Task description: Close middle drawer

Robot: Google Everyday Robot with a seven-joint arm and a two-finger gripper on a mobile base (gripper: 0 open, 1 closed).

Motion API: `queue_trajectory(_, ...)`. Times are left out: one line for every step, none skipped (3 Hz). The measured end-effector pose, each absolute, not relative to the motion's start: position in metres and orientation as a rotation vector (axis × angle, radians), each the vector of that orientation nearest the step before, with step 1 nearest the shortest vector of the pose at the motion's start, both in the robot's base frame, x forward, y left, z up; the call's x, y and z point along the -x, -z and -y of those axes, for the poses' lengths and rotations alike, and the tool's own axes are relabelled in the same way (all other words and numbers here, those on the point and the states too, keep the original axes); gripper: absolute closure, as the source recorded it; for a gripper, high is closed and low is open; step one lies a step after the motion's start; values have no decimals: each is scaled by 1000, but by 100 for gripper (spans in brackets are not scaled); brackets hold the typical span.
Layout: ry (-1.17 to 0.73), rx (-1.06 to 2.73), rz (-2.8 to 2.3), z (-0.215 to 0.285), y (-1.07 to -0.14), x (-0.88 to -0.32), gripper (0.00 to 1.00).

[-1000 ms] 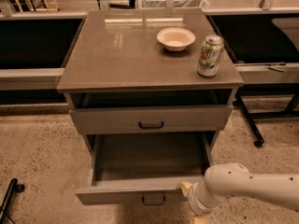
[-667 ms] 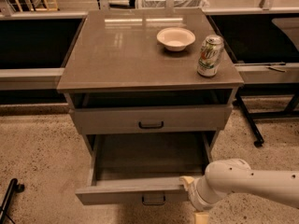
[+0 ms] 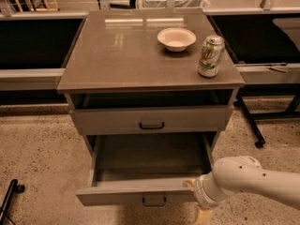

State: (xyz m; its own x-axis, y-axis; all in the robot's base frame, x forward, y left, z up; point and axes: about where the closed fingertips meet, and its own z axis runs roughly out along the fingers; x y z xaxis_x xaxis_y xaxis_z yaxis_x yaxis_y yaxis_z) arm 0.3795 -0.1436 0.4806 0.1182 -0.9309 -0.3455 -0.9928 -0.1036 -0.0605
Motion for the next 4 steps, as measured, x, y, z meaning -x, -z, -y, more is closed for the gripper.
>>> queue_trajectory(-344,2113,-1910,149,-472,-367,49)
queue_trajectory(-362,2115,-1949,155,-431,-356,80)
queue_trajectory(-321,2125,-1960,157,-406,-355,100)
queue_trajectory(-221,2178,-1902,149,-405,-377,100)
